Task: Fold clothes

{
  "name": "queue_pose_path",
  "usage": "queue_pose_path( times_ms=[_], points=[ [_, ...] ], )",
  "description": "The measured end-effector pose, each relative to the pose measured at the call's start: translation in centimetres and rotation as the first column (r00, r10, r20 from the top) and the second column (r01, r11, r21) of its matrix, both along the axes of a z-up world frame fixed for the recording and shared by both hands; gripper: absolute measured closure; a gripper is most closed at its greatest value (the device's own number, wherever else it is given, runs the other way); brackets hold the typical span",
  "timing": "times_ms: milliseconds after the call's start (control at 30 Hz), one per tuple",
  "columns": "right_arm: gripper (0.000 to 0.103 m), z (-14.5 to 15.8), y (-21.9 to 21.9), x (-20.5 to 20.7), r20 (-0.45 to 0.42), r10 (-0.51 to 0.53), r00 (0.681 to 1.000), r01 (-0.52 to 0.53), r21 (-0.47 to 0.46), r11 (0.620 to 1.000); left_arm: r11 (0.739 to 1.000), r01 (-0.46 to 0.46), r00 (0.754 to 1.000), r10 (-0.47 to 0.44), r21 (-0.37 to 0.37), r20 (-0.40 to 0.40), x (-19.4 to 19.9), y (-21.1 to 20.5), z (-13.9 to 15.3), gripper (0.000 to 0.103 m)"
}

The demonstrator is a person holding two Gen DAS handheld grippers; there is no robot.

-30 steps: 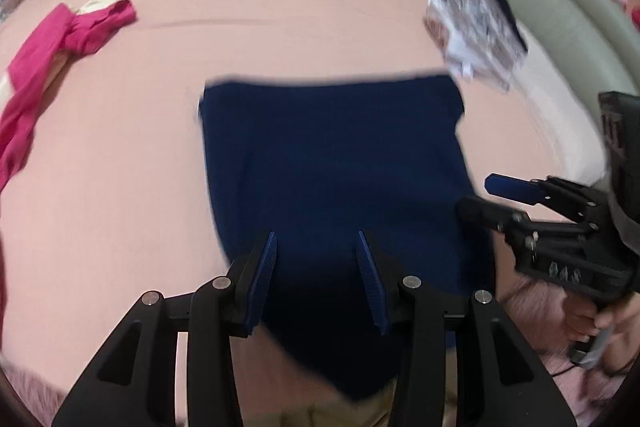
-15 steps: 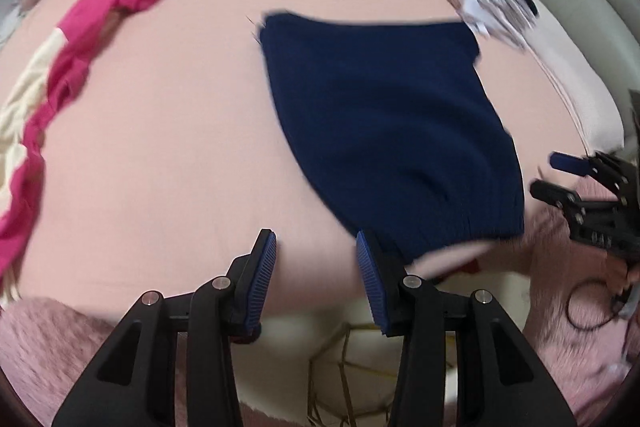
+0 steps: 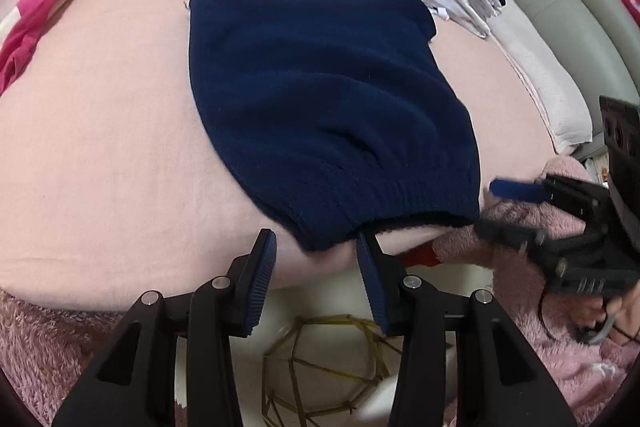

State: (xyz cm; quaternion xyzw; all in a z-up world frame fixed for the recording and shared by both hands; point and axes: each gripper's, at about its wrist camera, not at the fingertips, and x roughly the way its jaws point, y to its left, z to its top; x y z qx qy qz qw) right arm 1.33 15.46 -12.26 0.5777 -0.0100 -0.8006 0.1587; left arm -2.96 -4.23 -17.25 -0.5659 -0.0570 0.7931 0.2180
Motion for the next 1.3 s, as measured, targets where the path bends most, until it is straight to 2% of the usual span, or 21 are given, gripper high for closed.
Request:
queue_pose_path(
  times_ms=[100,233,300,367,433,500,567,700,867,1300],
  points=[
    [0.04,-0.7,-1.5,0.5,0.004,0.029,1.0,-0.03,0.053,0.998,0.998,-0.026,1.0,0.025,0.053,0.017,-0.3,-0.3,-0.1,0.056],
    [0.04,-1.4,-1.5,0.0,0.007,-0.035,0.999,0.034,0.07,0.997,0.999,-0.023,1.0,0.023,0.047,0.0,-0.2,-0.1,-0.2,0.056],
    [0.04,-1.3,-1.7,0.0,0.004,-0.054,0.999,0.053,0.077,0.996,1.0,-0.02,1.0,0.02,0.021,-0.023,-0.2,-0.1,-0.2,0.069],
    [0.04,-1.3,-1.6,0.1,0.002,-0.061,0.998,0.06,0.075,0.995,0.999,-0.036,0.999,0.037,0.034,-0.012,-0.3,-0.8,-0.2,0.07],
    [0.05,-1.1,-1.6,0.4,-0.002,-0.047,0.999,0.047,0.071,0.996,0.996,-0.055,0.998,0.055,0.064,-0.002,-0.3,-1.4,-0.2,0.074],
    [0.071,-1.1,-1.1,-0.6,0.012,-0.015,1.0,0.014,0.04,0.999,0.995,-0.068,0.998,0.068,0.069,0.002,-0.2,-1.6,-0.2,0.084],
    [0.078,-0.9,-0.6,-1.7,0.035,0.013,0.999,-0.013,0.009,1.0,0.995,-0.071,0.998,0.07,0.074,0.005,0.0,-1.7,0.0,0.087],
    [0.085,0.1,-0.7,-1.6,-0.004,0.026,1.0,-0.026,0.013,1.0,0.994,-0.068,0.998,0.069,0.086,-0.002,0.0,-1.7,0.1,0.088],
    [0.085,1.0,-0.6,-2.2,-0.029,0.003,1.0,-0.003,0.002,1.0,0.986,-0.087,0.996,0.088,0.142,-0.003,-0.1,-2.1,0.3,0.088],
    [0.085,2.4,-1.8,-3.6,-0.077,0.033,0.997,-0.03,0.032,0.999,0.981,-0.07,0.997,0.076,0.181,-0.025,-1.3,-1.8,1.3,0.088]
  ],
)
